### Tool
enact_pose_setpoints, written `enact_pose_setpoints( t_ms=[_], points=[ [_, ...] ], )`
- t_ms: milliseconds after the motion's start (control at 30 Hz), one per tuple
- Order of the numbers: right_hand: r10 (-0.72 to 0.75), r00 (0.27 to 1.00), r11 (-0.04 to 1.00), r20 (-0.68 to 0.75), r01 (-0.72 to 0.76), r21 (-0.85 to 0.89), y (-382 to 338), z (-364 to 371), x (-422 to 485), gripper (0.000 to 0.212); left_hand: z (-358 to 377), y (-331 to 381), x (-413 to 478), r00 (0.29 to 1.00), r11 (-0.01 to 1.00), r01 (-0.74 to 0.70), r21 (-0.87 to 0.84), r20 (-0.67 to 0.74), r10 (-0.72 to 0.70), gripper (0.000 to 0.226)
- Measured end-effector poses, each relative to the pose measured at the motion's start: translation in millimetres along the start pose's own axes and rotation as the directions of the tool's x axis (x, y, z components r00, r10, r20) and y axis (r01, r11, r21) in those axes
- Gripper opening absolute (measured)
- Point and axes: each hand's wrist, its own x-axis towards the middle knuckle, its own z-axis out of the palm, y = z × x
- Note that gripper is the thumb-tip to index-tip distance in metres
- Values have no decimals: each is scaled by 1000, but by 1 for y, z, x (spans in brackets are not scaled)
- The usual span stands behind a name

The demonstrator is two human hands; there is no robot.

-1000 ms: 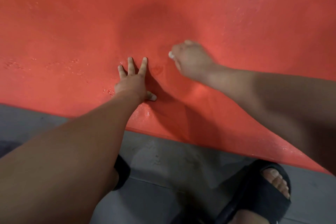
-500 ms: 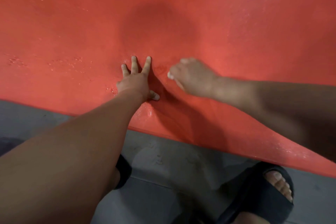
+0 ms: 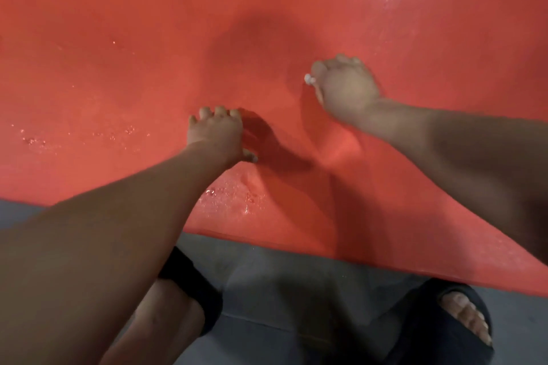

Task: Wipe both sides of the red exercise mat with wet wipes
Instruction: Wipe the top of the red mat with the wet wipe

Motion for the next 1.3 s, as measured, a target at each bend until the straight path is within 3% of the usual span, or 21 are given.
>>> enact_pose_setpoints(
  t_ms=[33,100,167,233,300,367,433,467,600,700,833,900,967,1067,1133,1167,1233,1300],
  points=[
    [-13,1000,1000,-3,13,4,-3,1,-2,16,-7,0,8,1000,1000,-6,-23,-16,5,111],
    [-184,980,981,75,178,79,-16,8,-22,8,-18,0,24,1000,995,-9,-98,6,9,120],
    [-405,898,909,171,376,178,-23,11,-45,14,-22,3,38,995,987,-1,-163,97,17,138],
    [-490,856,867,166,460,189,-19,9,-46,26,-18,6,46,978,976,11,-219,204,34,146],
    [-401,911,914,98,391,105,-7,15,-20,25,-13,10,51,967,967,20,-254,250,46,146],
    [-165,986,985,24,164,56,8,15,14,23,-12,12,52,965,962,35,-270,258,37,146],
    [33,999,999,-10,-32,43,18,12,38,27,-14,13,52,965,962,52,-269,261,21,146],
    [59,998,997,-1,-59,39,17,12,42,27,-15,13,52,964,963,58,-262,264,14,146],
    [-154,986,983,67,147,106,-9,17,12,24,-15,17,54,956,967,74,-242,294,1,146],
    [-355,920,921,169,313,232,-27,17,-43,27,-17,18,56,948,967,84,-239,318,-4,146],
    [-412,902,891,127,370,264,-23,13,-69,32,-18,20,54,949,971,80,-224,314,-6,147],
    [-373,922,912,101,345,221,-13,14,-56,28,-18,20,53,955,973,78,-218,297,-10,147],
    [-238,970,963,53,229,142,1,15,-34,20,-18,19,52,955,975,75,-210,296,-10,147],
    [190,982,981,-24,-189,38,22,5,-1,22,-16,19,50,955,977,68,-201,296,-6,146],
    [319,947,947,-26,-318,52,22,2,1,24,-16,19,49,956,977,68,-204,293,-5,145],
    [273,962,959,-13,-272,78,15,2,-4,23,-16,19,48,957,975,66,-211,292,-1,145],
    [43,998,987,51,-50,152,-8,5,-27,16,-17,18,47,961,972,59,-225,277,6,145],
    [-212,967,965,144,184,188,-26,7,-53,11,-15,14,47,966,971,58,-230,257,3,145]
  ],
)
